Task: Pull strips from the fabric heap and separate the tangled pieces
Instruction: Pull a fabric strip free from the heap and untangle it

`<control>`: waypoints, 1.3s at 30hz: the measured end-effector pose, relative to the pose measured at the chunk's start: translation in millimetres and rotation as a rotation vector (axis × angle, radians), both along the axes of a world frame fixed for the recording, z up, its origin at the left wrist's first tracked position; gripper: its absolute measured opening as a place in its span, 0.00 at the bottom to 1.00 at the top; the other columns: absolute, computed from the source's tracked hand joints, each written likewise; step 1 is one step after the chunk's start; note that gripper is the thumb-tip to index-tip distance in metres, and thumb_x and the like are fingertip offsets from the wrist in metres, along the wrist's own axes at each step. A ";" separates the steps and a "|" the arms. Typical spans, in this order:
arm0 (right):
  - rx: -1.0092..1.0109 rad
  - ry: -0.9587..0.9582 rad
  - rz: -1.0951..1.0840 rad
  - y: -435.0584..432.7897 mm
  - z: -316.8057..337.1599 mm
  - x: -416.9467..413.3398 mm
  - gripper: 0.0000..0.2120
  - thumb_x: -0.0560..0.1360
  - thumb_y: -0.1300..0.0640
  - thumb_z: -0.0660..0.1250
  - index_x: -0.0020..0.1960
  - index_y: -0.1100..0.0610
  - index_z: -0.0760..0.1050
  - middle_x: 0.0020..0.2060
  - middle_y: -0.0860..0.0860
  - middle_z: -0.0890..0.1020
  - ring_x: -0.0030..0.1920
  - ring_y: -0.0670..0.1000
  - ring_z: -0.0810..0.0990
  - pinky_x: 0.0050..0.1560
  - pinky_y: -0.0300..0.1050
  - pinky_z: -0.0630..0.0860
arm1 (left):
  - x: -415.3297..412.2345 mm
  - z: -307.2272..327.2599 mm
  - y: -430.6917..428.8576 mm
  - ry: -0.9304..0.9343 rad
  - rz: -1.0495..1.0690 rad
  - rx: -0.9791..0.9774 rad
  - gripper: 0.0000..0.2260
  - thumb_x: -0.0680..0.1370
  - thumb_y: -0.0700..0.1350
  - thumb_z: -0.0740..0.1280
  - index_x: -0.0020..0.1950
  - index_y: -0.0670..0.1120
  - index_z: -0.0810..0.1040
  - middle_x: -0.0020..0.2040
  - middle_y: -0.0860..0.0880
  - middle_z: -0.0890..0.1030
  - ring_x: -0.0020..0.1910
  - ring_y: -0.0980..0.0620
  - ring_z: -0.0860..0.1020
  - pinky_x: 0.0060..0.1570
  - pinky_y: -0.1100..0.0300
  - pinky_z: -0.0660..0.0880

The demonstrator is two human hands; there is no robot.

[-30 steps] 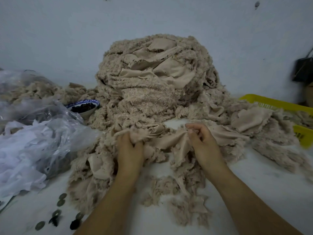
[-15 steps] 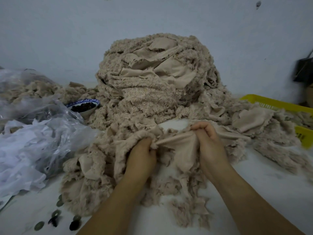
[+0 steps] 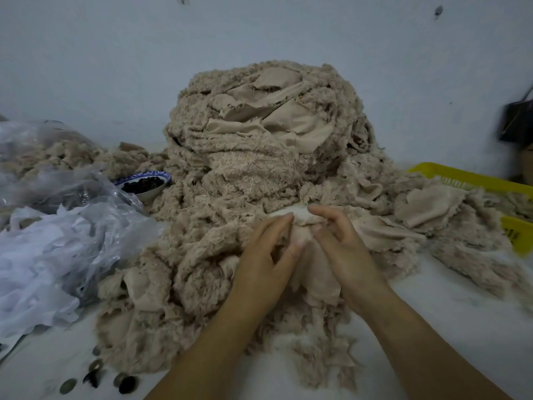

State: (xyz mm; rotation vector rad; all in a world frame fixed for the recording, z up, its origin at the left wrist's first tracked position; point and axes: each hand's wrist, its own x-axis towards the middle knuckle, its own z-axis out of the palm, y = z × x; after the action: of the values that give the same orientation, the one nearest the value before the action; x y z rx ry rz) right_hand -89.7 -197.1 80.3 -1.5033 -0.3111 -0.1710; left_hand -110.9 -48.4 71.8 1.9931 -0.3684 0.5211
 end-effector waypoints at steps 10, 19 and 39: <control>-0.054 0.110 0.053 4.4 -4.7 -2.6 0.19 0.72 0.31 0.61 0.56 0.39 0.78 0.52 0.33 0.82 0.53 0.33 0.79 0.51 0.34 0.75 | 3.9 -4.8 1.7 0.238 0.007 -0.509 0.08 0.80 0.48 0.70 0.41 0.54 0.78 0.33 0.57 0.80 0.32 0.61 0.78 0.32 0.68 0.74; 0.017 0.159 -0.010 9.0 -11.7 3.6 0.11 0.80 0.43 0.63 0.49 0.45 0.81 0.46 0.49 0.86 0.47 0.48 0.85 0.49 0.48 0.81 | 5.6 -2.9 2.7 0.372 0.090 -0.639 0.14 0.80 0.50 0.68 0.36 0.46 0.77 0.26 0.51 0.72 0.24 0.55 0.70 0.26 0.63 0.69; 0.042 0.204 -0.079 -10.8 1.3 2.8 0.27 0.70 0.30 0.60 0.30 0.52 0.75 0.20 0.49 0.67 0.21 0.48 0.64 0.22 0.39 0.63 | 16.5 4.8 26.3 0.377 0.204 -1.055 0.11 0.84 0.53 0.60 0.54 0.52 0.80 0.51 0.48 0.86 0.49 0.51 0.85 0.48 0.52 0.81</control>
State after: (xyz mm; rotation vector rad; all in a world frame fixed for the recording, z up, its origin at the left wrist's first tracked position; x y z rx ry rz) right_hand -86.8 -207.9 81.6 -1.4787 -0.0843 -0.0851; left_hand -94.4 -22.1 76.6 1.0518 0.3135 0.3361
